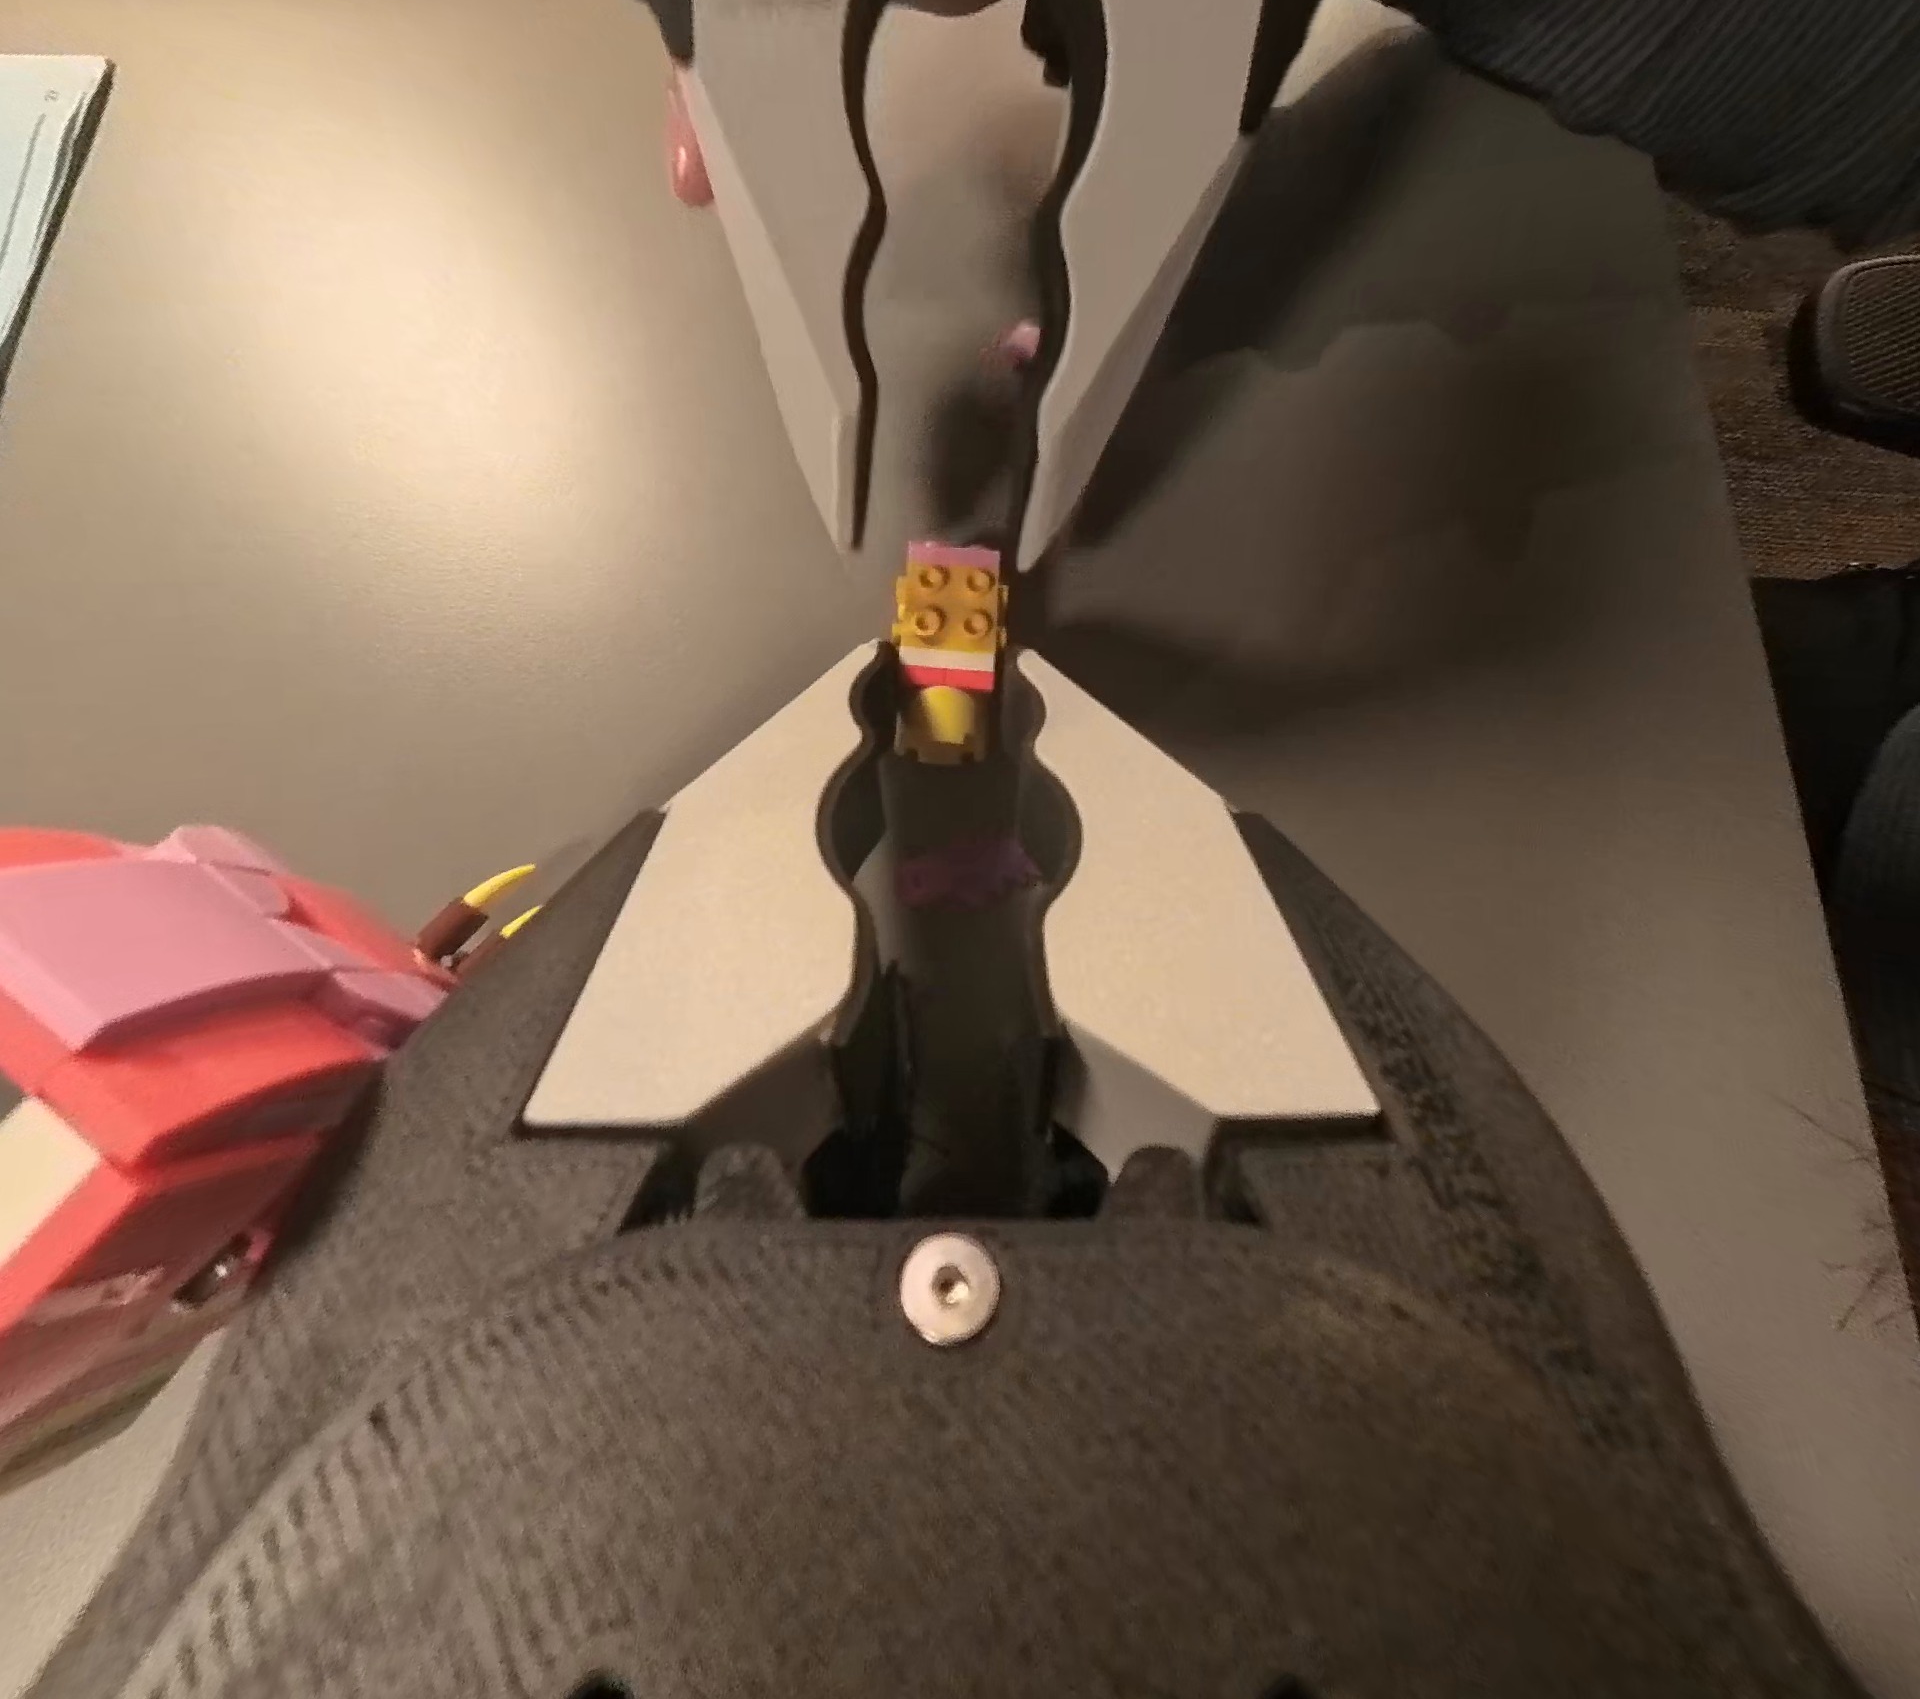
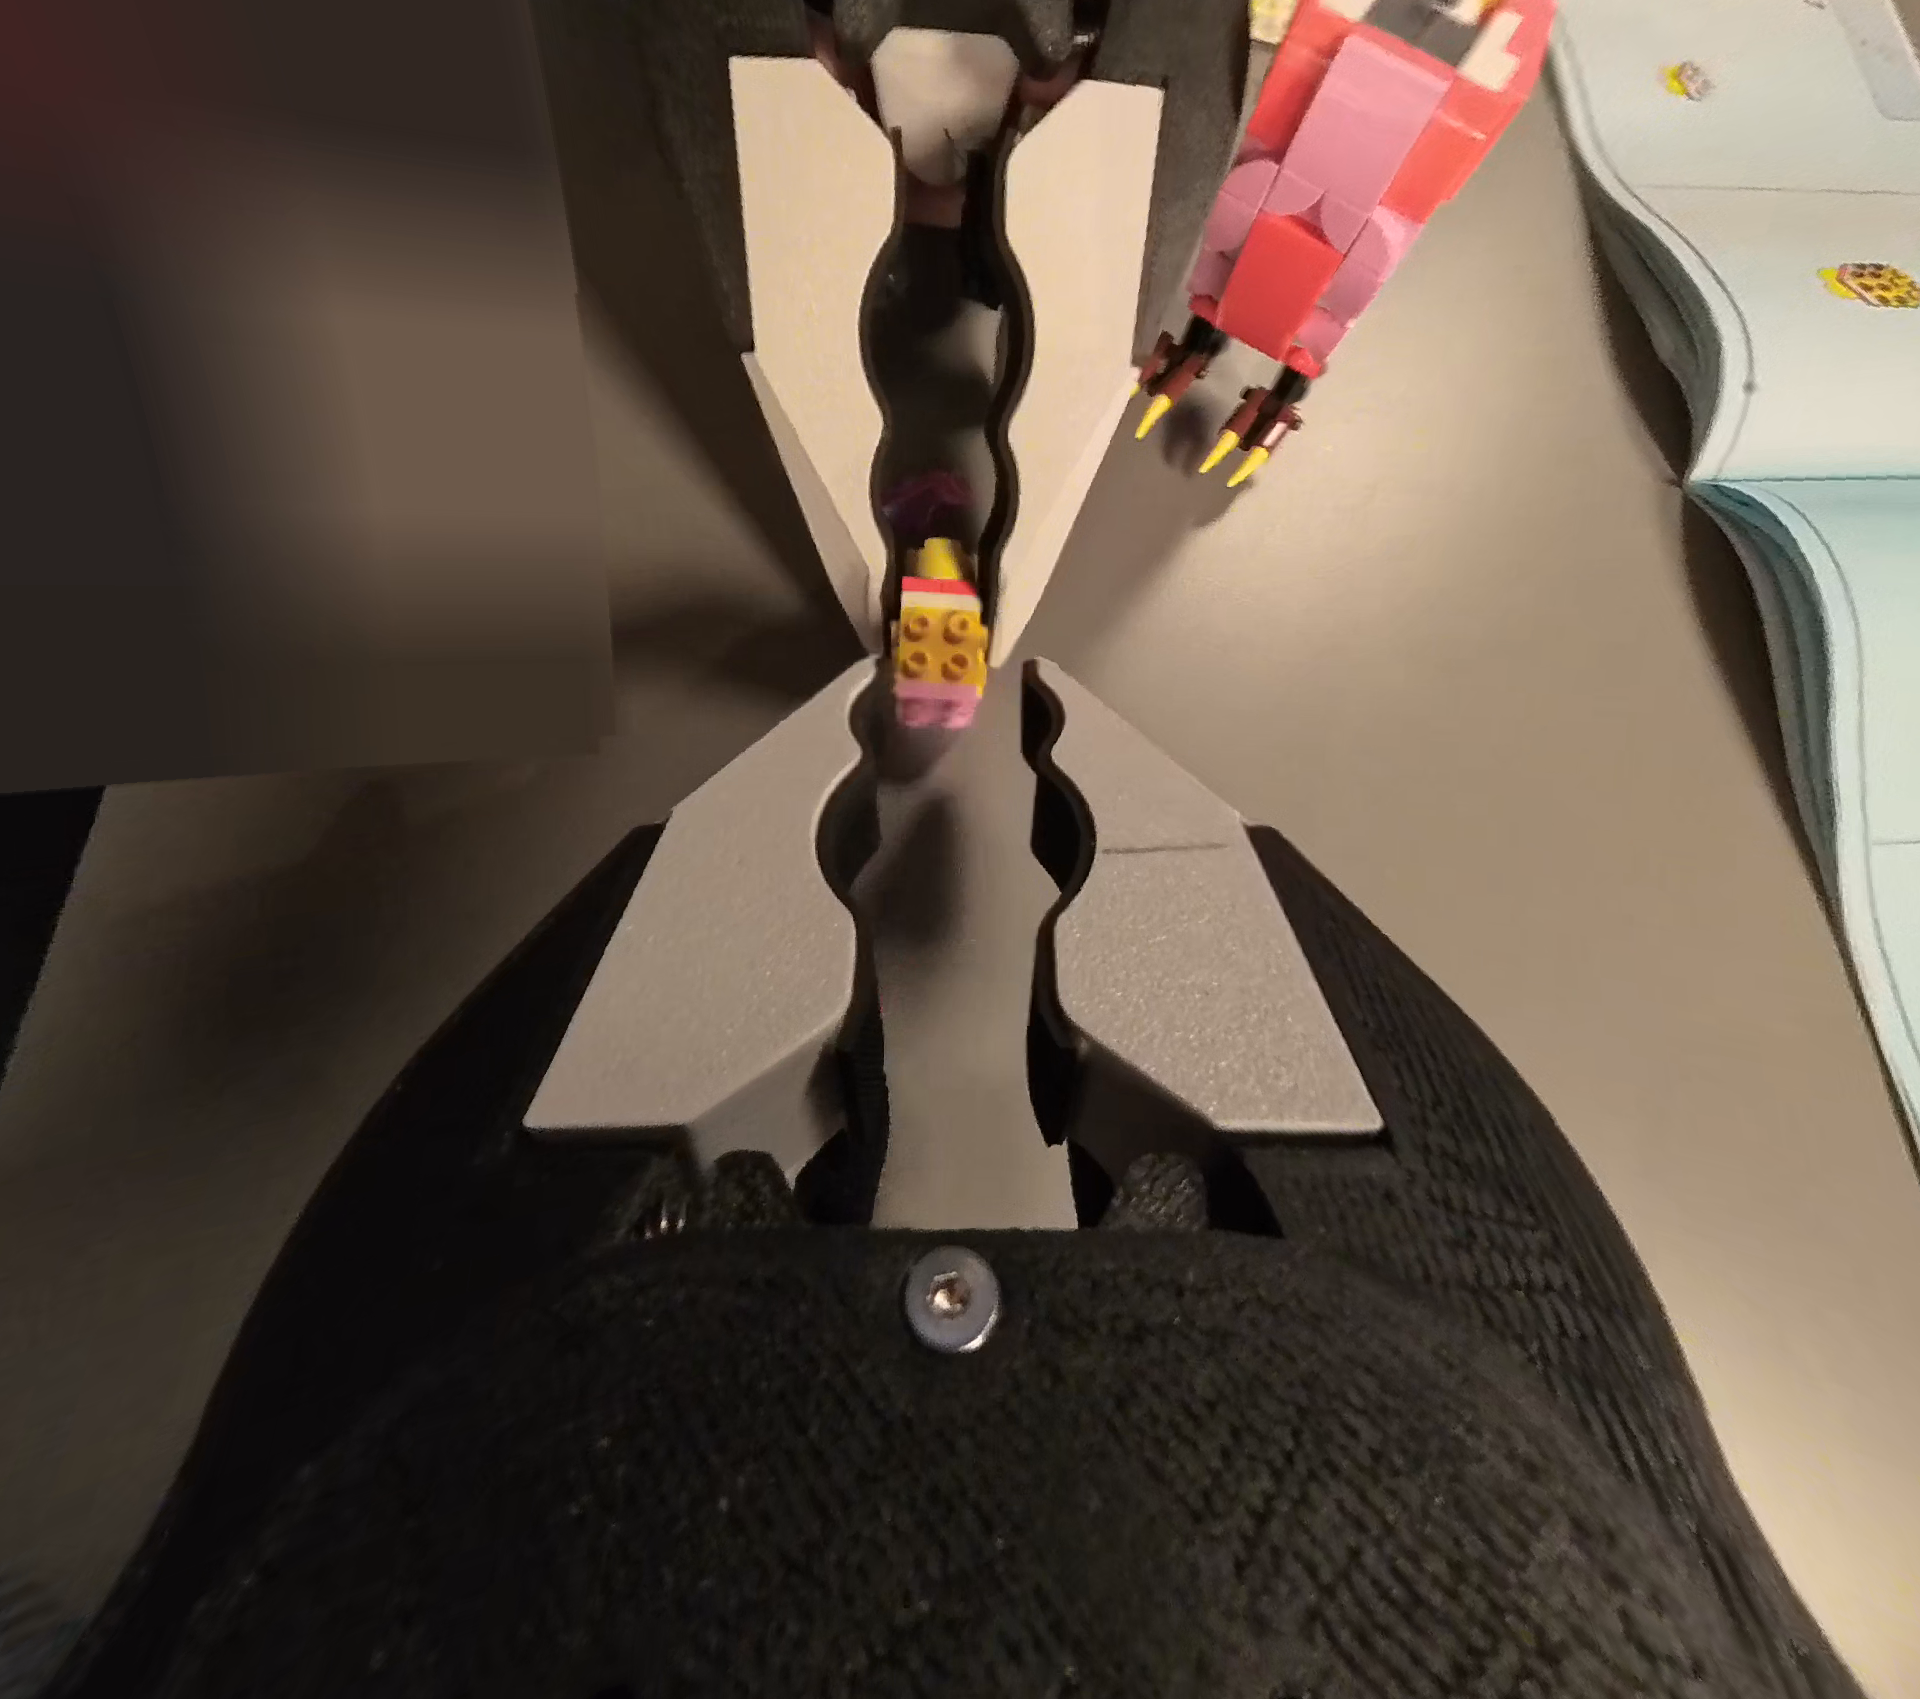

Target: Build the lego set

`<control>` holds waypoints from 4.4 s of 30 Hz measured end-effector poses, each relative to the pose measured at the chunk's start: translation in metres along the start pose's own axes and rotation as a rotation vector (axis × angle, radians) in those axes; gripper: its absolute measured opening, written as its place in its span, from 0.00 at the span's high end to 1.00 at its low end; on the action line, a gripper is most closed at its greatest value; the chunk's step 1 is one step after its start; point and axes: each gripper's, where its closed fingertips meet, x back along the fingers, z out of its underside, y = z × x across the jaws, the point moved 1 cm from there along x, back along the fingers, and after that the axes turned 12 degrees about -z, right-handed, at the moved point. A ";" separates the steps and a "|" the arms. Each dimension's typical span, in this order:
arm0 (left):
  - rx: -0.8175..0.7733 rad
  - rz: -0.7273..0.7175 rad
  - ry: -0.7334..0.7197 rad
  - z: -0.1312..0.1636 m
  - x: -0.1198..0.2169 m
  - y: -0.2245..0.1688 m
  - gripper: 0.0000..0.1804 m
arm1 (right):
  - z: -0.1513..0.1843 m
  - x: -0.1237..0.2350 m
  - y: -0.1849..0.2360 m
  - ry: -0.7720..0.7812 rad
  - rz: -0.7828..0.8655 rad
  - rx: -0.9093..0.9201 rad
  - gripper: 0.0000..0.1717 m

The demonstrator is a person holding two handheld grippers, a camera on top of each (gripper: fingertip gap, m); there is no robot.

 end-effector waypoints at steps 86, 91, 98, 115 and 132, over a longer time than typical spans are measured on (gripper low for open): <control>-0.121 0.111 -0.026 0.004 0.009 -0.027 0.90 | 0.027 0.016 0.049 -0.031 0.294 -0.378 0.83; -0.118 0.112 -0.025 0.004 0.009 -0.027 0.90 | 0.026 0.008 0.056 -0.095 0.296 -0.381 0.84; -0.115 0.108 -0.024 0.004 0.009 -0.027 0.90 | 0.028 0.000 0.049 -0.065 0.319 -0.489 0.90; -0.112 0.101 -0.024 0.004 0.009 -0.027 0.90 | 0.038 0.030 0.036 0.642 0.660 0.166 0.97; -0.111 0.104 -0.023 0.004 0.009 -0.027 0.90 | 0.039 0.023 0.080 0.930 0.254 0.914 0.81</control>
